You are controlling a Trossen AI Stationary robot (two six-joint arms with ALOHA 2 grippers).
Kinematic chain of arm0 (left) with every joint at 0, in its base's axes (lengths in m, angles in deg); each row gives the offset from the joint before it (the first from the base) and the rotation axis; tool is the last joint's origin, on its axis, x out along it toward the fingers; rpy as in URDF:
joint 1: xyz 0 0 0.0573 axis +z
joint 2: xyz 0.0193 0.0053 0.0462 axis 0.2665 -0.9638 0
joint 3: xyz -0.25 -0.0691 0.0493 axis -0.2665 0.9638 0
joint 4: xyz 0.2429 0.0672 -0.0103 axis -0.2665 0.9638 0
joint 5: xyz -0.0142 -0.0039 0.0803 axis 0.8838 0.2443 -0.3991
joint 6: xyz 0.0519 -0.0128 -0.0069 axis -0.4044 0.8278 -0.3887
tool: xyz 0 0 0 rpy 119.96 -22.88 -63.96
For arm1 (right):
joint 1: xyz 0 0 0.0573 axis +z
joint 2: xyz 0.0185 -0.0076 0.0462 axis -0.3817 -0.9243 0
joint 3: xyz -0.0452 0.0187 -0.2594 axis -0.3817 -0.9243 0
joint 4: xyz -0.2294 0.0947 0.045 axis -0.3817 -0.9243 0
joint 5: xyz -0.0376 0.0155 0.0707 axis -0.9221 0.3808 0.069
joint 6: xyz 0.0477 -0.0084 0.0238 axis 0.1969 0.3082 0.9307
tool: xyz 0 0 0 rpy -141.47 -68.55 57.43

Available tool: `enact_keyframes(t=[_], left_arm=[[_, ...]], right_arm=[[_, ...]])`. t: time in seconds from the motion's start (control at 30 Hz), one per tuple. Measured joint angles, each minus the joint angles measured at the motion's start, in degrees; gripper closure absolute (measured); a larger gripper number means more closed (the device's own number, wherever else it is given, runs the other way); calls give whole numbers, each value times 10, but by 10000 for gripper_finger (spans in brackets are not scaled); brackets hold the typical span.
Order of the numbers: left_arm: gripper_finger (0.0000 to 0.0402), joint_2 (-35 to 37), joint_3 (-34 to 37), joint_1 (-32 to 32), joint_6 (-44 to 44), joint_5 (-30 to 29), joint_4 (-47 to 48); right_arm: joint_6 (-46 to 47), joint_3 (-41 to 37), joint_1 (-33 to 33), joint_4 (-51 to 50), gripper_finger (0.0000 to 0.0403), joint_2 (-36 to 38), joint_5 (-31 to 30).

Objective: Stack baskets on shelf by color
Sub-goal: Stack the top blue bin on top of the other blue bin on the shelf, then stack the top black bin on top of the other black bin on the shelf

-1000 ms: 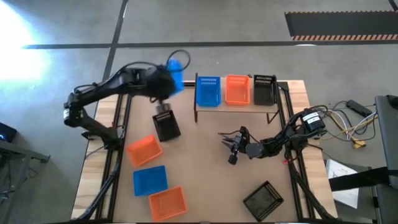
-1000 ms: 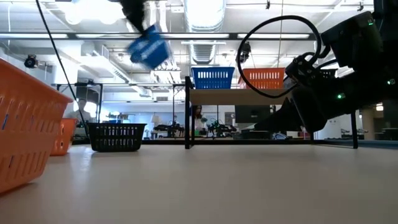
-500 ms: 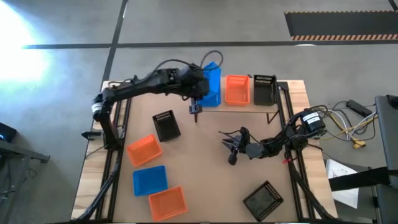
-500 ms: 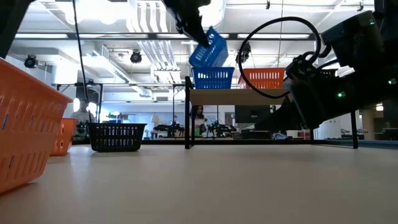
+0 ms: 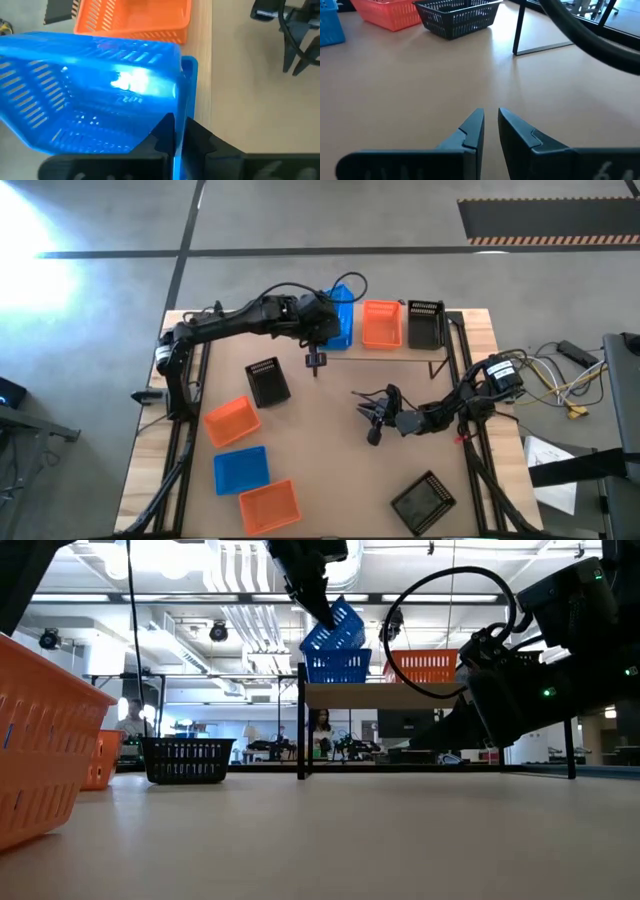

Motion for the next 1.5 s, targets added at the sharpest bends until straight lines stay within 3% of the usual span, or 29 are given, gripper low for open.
enact_keyframes(t=[0.5, 0.67, 0.77, 0.9, 1.23, 1.4, 1.5], left_arm=[[259, 15, -14, -4, -1, 0, 6], [254, 32, -14, -2, 2, 0, 106], [254, 57, 9, 5, 68, 6, 181], [254, 130, 141, -3, 146, 17, 165], [254, 353, 531, -57, 274, 1, -91], [254, 418, 666, -65, 285, 13, -175], [254, 427, 717, -67, 285, 58, -229]], right_arm=[[1, 0, 0, 0, 355, 0, 0], [-7, -2, 14, -13, 355, 0, -1], [-13, -14, 40, -38, 355, 10, -13], [-2, -40, 75, -47, 355, 46, -66], [-62, -73, 103, -47, 355, 169, -75], [-85, -74, 103, -46, 355, 196, -75], [-88, -73, 103, -48, 355, 201, -76]])
